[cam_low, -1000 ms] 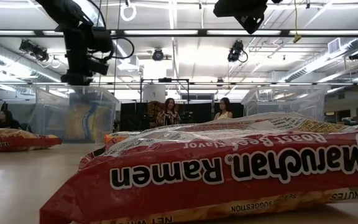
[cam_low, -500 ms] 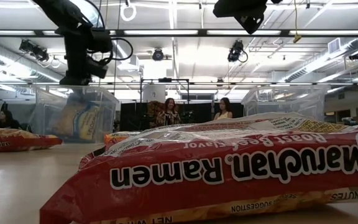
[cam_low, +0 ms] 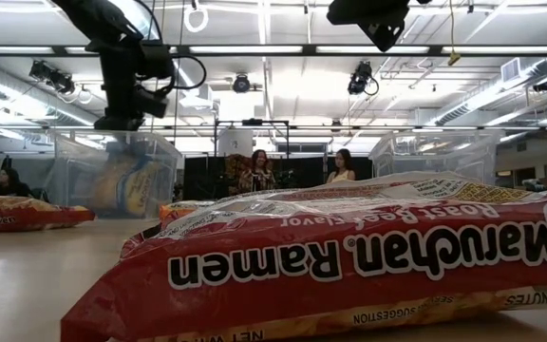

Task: Sort Maruchan noodles
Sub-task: Put the blue noodle pack into the top left transparent bin, then move the orange noodle pack to the center of the table

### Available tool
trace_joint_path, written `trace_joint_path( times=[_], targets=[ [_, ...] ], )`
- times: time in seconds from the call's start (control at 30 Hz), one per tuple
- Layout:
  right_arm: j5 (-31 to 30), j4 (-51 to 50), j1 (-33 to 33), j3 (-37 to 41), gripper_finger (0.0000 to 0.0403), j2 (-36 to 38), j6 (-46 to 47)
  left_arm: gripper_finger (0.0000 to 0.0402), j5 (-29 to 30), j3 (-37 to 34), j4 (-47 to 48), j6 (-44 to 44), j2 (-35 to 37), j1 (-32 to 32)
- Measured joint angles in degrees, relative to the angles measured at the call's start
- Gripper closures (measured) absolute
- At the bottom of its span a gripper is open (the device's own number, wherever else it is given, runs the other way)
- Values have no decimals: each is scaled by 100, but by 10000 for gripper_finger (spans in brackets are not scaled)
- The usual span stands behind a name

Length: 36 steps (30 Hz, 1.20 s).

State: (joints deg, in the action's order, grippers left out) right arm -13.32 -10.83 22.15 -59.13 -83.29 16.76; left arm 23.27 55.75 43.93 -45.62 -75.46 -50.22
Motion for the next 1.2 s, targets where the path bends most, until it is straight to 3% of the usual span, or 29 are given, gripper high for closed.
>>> trace_joint_path(
  times=[0.5,0.87,0.97,1.1,1.2],
  targets=[
    [-197,0,0,0,365,0,-142,330,3,2,30,163,0,1],
    [-197,0,0,0,365,0,-191,322,341,16,50,296,116,53],
    [-171,0,0,0,365,0,-191,322,-170,183,331,525,265,114],
    [-60,0,-7,0,365,0,-192,323,-1771,475,865,1147,297,81],
    [-29,-2,-11,0,365,0,-191,330,-2381,481,992,1429,255,-23]
  ],
)
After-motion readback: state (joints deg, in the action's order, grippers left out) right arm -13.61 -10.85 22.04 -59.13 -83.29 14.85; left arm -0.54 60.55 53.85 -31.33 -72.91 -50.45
